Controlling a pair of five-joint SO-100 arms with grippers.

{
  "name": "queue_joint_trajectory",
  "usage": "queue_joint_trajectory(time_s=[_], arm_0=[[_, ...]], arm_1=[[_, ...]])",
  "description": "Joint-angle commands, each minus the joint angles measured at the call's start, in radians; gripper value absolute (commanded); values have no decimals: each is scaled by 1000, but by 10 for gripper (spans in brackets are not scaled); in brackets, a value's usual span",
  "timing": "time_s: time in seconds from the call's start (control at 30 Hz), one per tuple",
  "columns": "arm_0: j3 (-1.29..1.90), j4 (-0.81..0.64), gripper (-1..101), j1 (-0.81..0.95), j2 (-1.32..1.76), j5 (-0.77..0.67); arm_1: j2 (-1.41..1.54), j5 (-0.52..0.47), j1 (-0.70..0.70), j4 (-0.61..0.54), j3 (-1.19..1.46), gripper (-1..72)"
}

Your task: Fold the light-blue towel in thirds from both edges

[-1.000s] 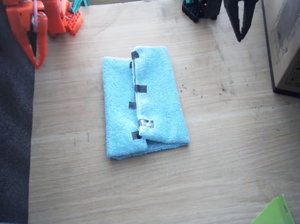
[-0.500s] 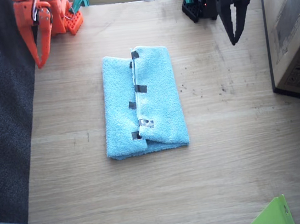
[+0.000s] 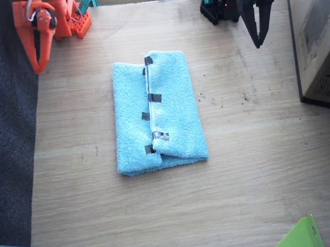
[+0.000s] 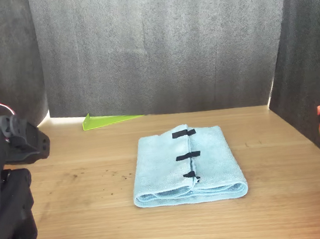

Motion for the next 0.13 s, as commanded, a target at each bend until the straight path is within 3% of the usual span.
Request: queue_joint_trajectory(time_s=[0.0, 0.1], arm_0=[[-2, 5, -3, 15, 5, 0], [-2, 5, -3, 15, 5, 0]], arm_1=[[9, 63, -34, -17, 0, 0], [9, 91, -58, -18, 0, 0]])
